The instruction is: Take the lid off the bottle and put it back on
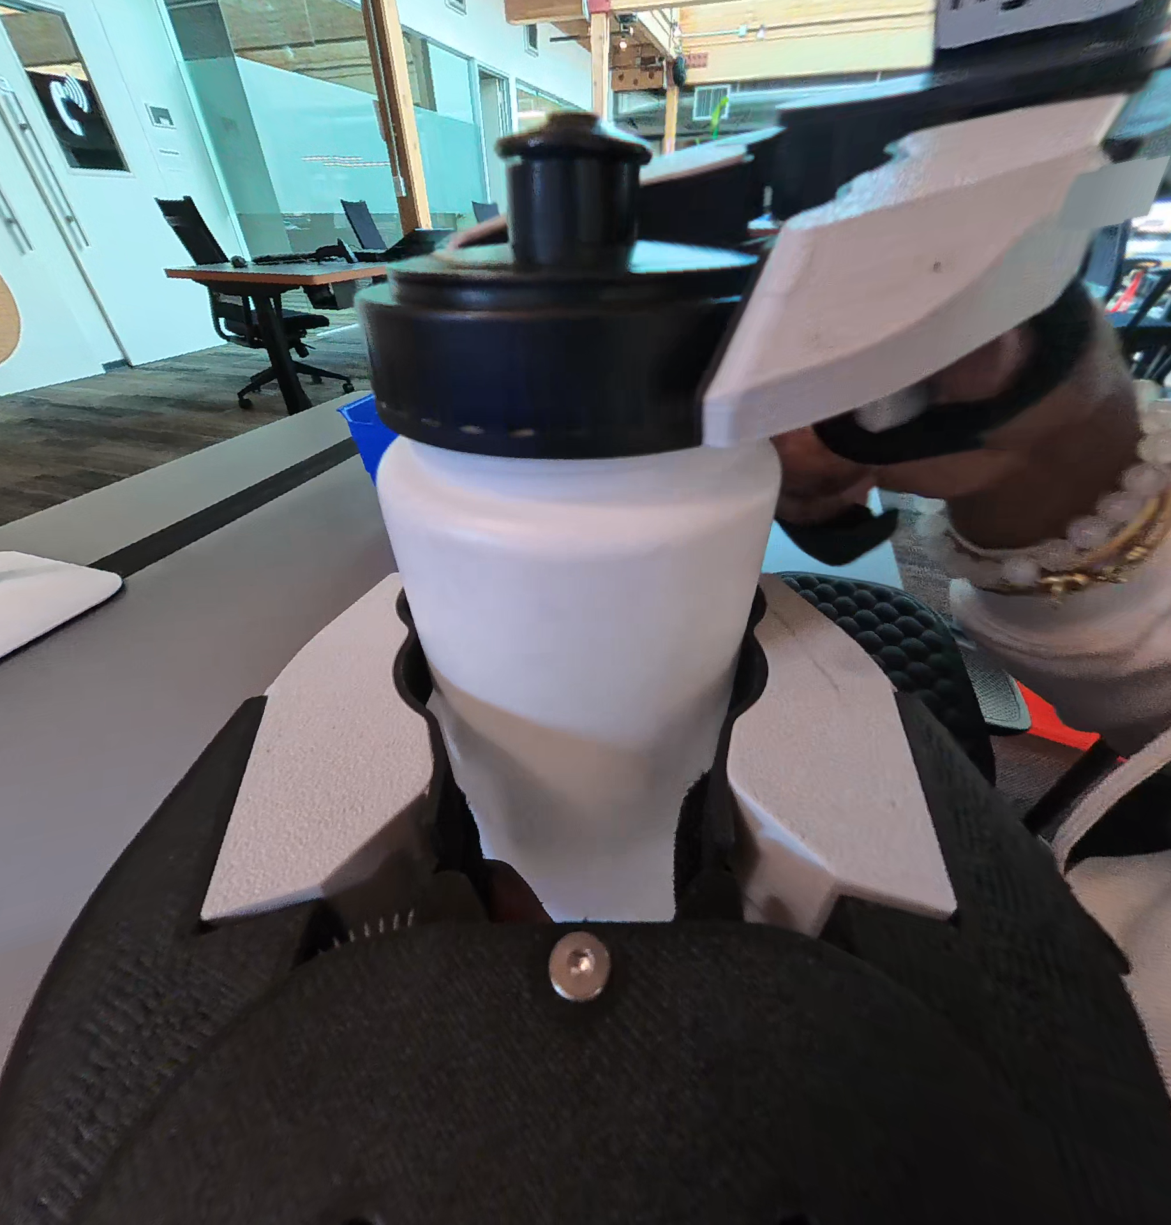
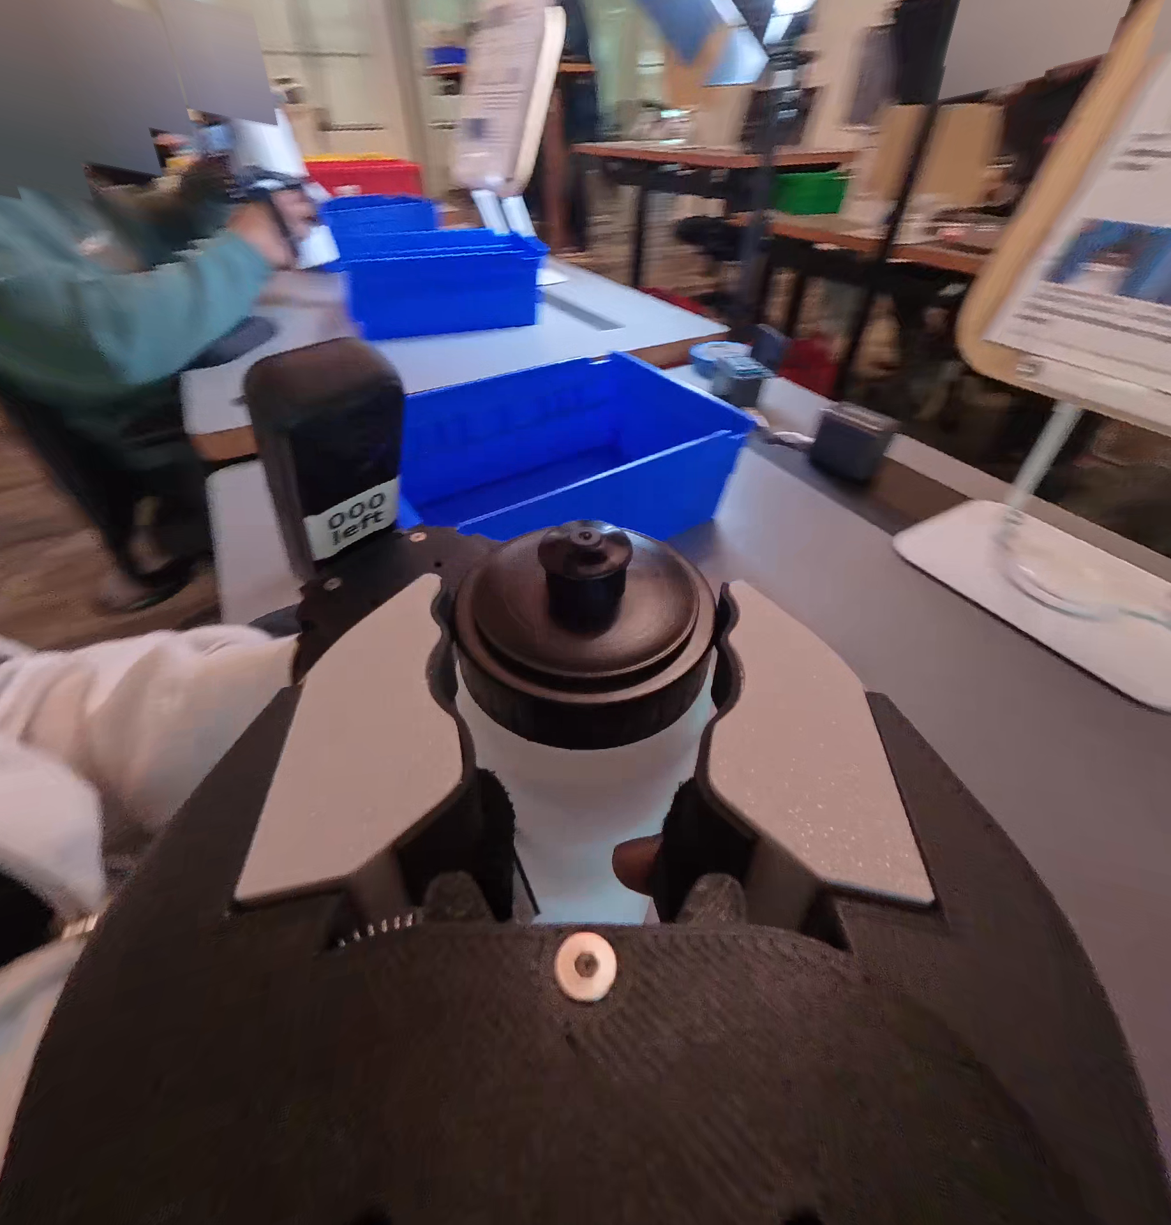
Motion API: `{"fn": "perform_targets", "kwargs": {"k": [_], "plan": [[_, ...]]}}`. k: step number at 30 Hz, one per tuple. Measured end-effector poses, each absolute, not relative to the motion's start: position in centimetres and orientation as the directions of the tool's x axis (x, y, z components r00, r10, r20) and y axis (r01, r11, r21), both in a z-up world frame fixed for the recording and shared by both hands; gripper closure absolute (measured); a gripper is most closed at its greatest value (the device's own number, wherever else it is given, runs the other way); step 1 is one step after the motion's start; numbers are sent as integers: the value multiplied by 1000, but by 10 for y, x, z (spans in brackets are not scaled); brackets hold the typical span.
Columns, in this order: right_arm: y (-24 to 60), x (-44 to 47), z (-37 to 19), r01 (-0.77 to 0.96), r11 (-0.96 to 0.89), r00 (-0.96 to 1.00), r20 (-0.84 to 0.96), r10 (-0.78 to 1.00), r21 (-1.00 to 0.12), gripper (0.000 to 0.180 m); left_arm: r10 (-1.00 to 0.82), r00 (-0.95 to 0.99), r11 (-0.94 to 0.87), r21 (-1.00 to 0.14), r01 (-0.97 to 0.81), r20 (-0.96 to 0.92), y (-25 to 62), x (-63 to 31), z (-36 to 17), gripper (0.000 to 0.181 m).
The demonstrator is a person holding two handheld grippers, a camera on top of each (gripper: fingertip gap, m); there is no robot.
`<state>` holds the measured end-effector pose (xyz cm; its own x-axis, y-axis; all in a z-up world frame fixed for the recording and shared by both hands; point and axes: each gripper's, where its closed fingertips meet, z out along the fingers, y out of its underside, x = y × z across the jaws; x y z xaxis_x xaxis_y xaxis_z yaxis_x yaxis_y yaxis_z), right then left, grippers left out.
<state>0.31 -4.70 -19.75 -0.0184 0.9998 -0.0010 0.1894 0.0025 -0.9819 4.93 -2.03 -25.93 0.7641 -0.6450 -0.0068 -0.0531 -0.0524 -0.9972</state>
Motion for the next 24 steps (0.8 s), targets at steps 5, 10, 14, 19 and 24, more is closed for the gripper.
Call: {"fn": "perform_targets", "kwargs": {"k": [5, 10, 14, 19, 24], "plan": [[-59, 10, -197, 155, 46, -115, 28, 993, -987, 76, -648, 762, -50, -998, -36, 5, -21, 47, -259, 89], [-48, 10, -189, 93, 44, -444, -2, 896, -995, 71, -666, 746, -47, -998, -35, 5, -22, 49, -258, 89], [-54, 6, -194, 134, -10, -565, -85, 821, -991, 96, -667, 745, -45, -999, -28, 9, -22, 49, -258, 89], [-50, 12, -194, 72, -1, -390, -29, 920, -997, 105, -661, 750, -44, -998, -38, 1, -22, 50, -259, 89], [-44, 31, -194, 12, -20, -162, -22, 986, -1000, 119, -654, 757, -44, -999, -27, 8, -22, 48, -258, 89]]}}
